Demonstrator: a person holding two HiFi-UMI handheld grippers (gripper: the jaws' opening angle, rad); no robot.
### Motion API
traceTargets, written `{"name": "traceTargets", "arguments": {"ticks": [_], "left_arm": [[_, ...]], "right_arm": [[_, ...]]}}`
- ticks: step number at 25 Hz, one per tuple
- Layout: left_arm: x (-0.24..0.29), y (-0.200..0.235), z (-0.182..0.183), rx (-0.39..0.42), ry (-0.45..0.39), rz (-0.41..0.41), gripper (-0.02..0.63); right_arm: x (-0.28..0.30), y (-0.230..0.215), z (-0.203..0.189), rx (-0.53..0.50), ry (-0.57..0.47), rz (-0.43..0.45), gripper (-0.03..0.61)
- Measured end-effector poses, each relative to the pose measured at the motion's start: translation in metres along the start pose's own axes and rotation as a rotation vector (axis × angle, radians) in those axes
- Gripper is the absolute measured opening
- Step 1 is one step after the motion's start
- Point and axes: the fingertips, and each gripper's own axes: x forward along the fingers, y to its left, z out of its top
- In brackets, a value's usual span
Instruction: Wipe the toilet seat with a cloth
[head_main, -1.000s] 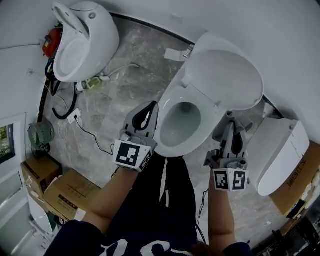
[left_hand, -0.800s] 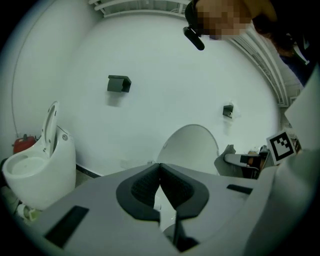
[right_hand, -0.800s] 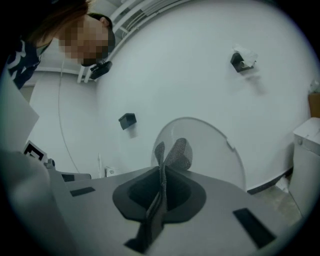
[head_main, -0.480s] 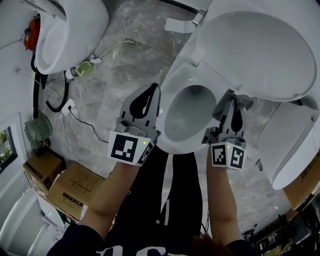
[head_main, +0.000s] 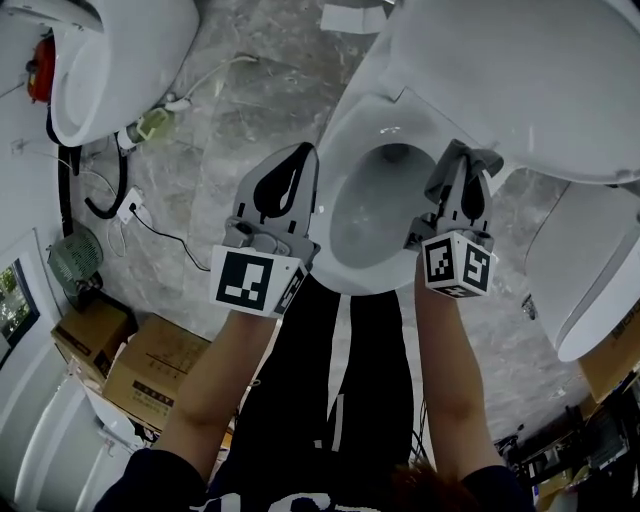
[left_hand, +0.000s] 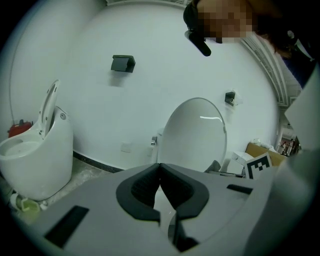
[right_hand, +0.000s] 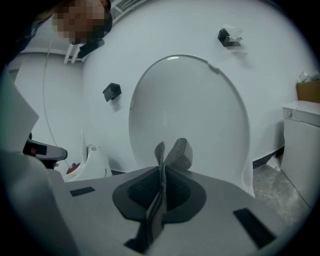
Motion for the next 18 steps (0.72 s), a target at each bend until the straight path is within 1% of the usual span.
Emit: {"name": "traceTargets", "arguments": {"ticks": [6,12,14,15,18], "left_arm": [[0.006,-0.009,-0.011,0.003,0.029,-0.03,0.011],[0.009,-0.014,-0.02,0.007,0.049,-0.052,0.011],[0.008,-0.012,-0.021,0.004,0.053,-0.049,0.011],[0.007,-0.012,-0.022,0.002,0.054,-0.047,0.011],[0.007,-0.01,-0.021,-0.002,0.054,-0.043,0.011]], "right_arm": [[0.028,-0.019,-0.035,-0.014,0.039,-0.058,0.028],[0.058,-0.016,-0.036,-0.033,0.015,-0.043,0.028],[0.062,-0.01,-0.036,-0.03,0.012,-0.019,0.028],[0.063,-0.003,-0.036,-0.03,0.008,0.007,0.028],[0.07,0.029,-0.034,-0.04,0.0,0.118,0.028]]}}
